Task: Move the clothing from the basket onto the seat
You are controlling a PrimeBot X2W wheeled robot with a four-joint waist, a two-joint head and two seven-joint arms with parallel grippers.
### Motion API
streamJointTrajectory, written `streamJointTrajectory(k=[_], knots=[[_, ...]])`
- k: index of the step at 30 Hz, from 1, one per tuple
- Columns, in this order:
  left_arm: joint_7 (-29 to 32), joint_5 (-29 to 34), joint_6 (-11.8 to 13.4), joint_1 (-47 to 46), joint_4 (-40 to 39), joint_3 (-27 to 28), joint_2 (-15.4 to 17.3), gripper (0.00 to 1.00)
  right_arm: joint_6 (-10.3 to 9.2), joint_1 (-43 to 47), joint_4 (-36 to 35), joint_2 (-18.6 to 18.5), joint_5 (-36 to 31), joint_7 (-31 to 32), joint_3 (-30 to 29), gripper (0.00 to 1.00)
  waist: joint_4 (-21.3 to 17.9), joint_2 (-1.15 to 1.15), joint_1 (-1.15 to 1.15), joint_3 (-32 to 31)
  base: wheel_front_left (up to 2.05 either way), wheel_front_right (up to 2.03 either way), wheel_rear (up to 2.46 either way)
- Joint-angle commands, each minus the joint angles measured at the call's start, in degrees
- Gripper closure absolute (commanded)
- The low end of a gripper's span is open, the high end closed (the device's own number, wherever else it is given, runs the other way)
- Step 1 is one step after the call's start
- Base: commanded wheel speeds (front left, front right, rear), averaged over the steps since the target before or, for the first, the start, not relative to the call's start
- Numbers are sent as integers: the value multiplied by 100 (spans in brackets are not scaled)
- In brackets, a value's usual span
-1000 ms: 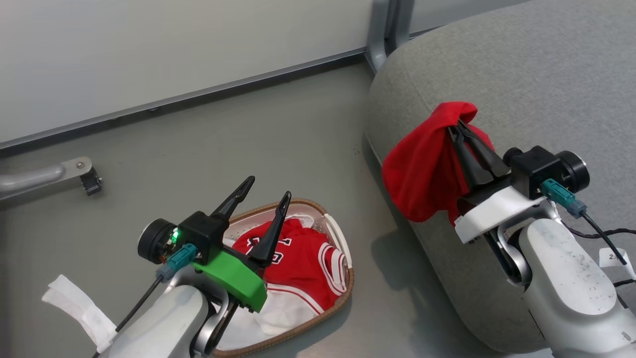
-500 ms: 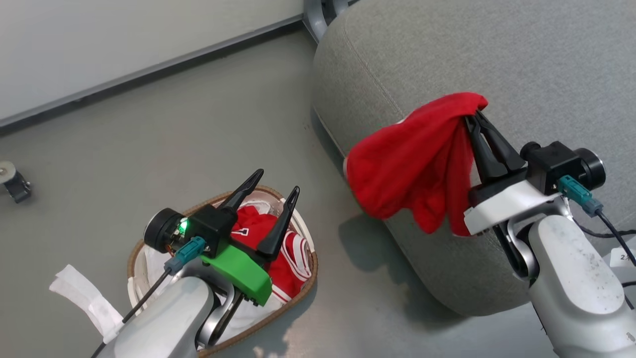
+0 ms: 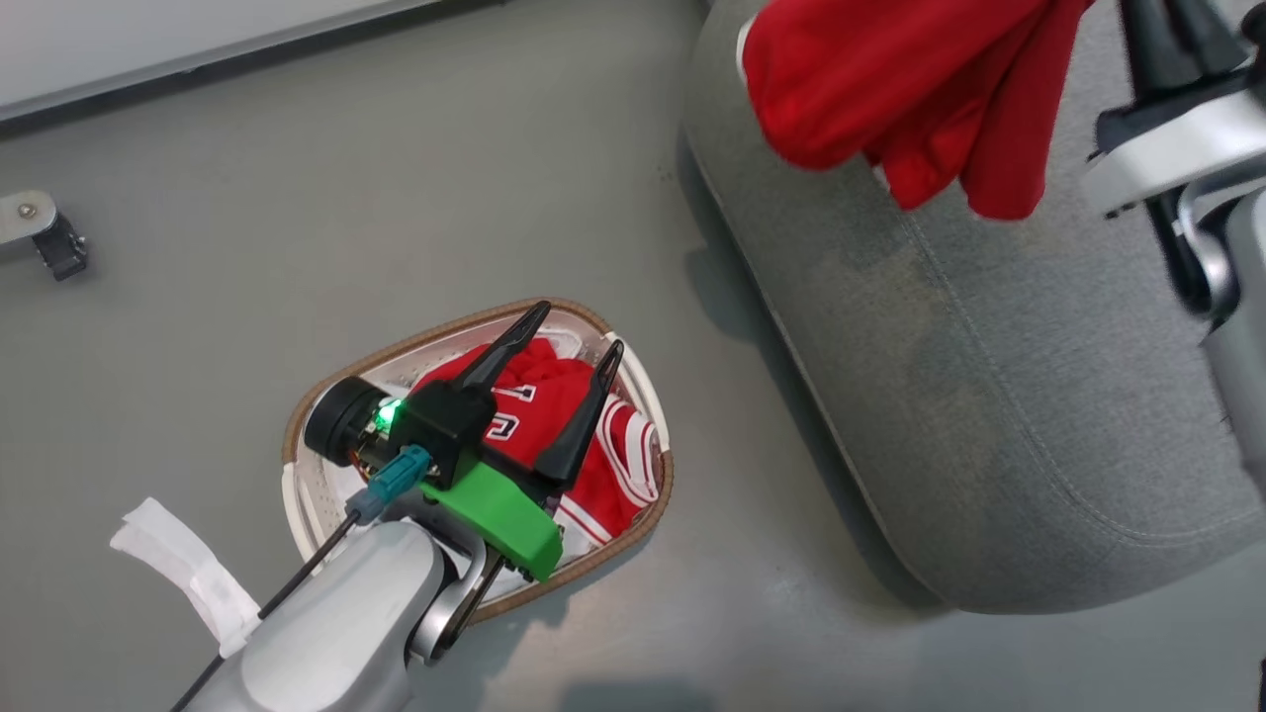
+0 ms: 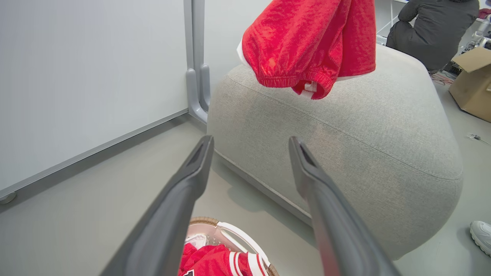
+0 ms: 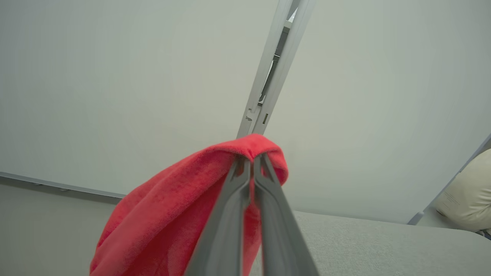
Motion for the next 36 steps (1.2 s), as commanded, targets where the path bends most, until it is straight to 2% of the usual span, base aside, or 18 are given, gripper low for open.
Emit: streamJointTrajectory(k=[1,9,13,16,24,25,26,28,29,30,36], knots=[[-5,0,26,-128,-38,28,-9,0,-8,-284,157,-220,-8,-12,-63,100,413,0,0,393,0,0,0],[-24,148,57,-260,-119,-47,-109,0,-8,-1351,1206,-1147,-50,83,-647,100,1091,0,0,942,0,0,0],[-33,232,34,-319,-124,-90,-169,0,-8,-1469,1677,-1379,-168,179,-979,100,1355,0,0,1195,0,0,0],[-40,286,41,-385,-121,-99,-199,0,-8,-1338,2029,-1444,-369,202,-1107,100,1454,0,0,1341,0,0,0],[-47,366,57,-491,-82,-60,-260,0,-8,-1023,2753,-972,-572,62,-1367,100,1410,0,0,1556,0,0,0],[-45,370,45,-506,-76,-63,-264,0,-8,-989,2799,-907,-603,36,-1379,93,1396,0,0,1570,0,0,0],[-47,359,30,-514,-70,-69,-269,0,-8,-949,2841,-838,-631,29,-1391,77,1382,0,0,1580,0,0,0],[-48,388,9,-524,-44,-90,-264,0,-8,-912,2881,-770,-688,-4,-1429,54,1360,0,0,1588,0,0,0],[-48,390,-2,-529,-32,-93,-262,0,-8,-905,2884,-753,-709,-10,-1442,20,1351,0,0,1587,0,0,0],[-49,392,-8,-530,-15,-91,-258,0,-8,-883,2874,-707,-728,-6,-1460,0,1337,0,0,1578,0,0,0],[-54,283,21,-434,57,69,-248,0,-8,-562,2352,-496,-813,-12,-1463,0,1261,0,0,1431,0,0,0]])
